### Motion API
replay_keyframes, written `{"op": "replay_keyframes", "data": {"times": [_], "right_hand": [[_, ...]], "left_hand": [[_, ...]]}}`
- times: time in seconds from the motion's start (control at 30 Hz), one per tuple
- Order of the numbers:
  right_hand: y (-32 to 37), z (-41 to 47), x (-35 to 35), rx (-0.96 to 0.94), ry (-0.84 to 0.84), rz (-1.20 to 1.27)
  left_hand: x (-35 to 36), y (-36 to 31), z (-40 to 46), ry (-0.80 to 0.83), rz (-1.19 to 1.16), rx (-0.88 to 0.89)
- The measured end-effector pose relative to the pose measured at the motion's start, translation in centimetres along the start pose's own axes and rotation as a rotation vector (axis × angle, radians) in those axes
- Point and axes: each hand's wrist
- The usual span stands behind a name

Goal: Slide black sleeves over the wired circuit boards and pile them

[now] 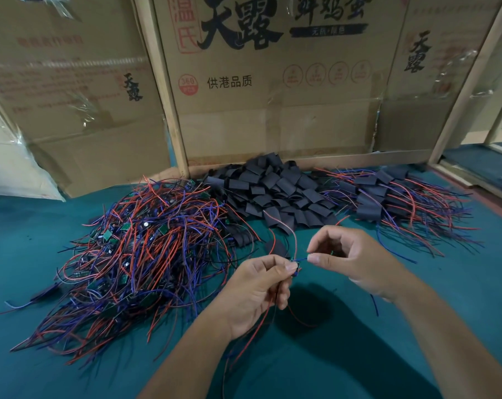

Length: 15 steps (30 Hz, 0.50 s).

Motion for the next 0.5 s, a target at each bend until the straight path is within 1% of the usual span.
{"op": "replay_keyframes", "data": {"times": [0.17, 0.23, 0.4, 0.5], "right_hand": [[0.4, -0.2, -0.5, -0.177, -0.054, -0.356], [0.6, -0.2, -0.4, -0.224, -0.074, -0.432], [0.4, -0.3, -0.9, -0.22, -0.033, -0.526], [0.0, -0.3, -1.6, -0.157, -0.069, -0.577]], "left_hand": [[-0.1, -0.1, -0.3, 0.021, 0.073, -0.011], [-0.1, 0.1, -0.3, 0.034, 0.128, -0.017], [-0.2, 0.3, -0.5, 0.092, 0.243, -0.037], [-0.3, 0.1, -0.6, 0.115, 0.291, -0.059]]}}
Point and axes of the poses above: each hand's wrist, its own z-axis towards the middle knuckle, its own x-axis out of the palm, y = z × x, and after that the axes turned 6 degrees about z, right-handed
